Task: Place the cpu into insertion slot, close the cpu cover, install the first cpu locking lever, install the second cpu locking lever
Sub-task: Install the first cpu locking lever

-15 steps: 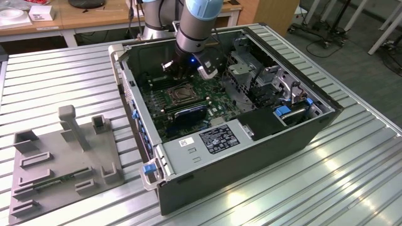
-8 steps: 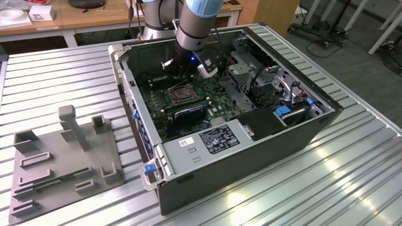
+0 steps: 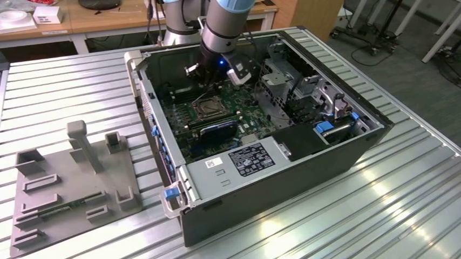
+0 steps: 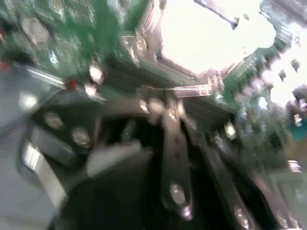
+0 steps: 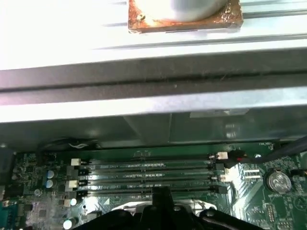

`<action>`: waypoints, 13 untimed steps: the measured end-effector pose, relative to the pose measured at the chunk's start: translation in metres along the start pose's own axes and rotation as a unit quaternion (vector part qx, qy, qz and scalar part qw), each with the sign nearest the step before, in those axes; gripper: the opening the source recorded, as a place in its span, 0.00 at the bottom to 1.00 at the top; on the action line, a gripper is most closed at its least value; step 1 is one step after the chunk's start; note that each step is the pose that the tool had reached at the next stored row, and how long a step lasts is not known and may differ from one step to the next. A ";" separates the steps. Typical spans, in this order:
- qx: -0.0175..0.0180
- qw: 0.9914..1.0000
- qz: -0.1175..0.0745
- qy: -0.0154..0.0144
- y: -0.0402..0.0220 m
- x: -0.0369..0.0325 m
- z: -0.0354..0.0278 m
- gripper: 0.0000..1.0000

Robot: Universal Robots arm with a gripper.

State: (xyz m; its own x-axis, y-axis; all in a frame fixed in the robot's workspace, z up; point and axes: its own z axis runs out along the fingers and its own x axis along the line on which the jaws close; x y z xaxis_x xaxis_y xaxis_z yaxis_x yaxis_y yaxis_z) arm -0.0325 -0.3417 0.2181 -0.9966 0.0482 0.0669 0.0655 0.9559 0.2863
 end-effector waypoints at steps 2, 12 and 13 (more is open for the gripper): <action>0.000 1.000 0.000 0.000 0.0005 0.0001 -0.0014 0.11; 0.000 1.000 0.000 0.000 0.0003 0.0050 -0.0013 0.11; -0.001 1.000 0.000 0.000 0.0002 0.0052 -0.0012 0.11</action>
State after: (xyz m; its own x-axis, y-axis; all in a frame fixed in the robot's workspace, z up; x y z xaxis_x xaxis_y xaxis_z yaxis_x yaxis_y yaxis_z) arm -0.0376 -0.3416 0.2197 -0.9966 0.0490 0.0669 0.0663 0.9555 0.2873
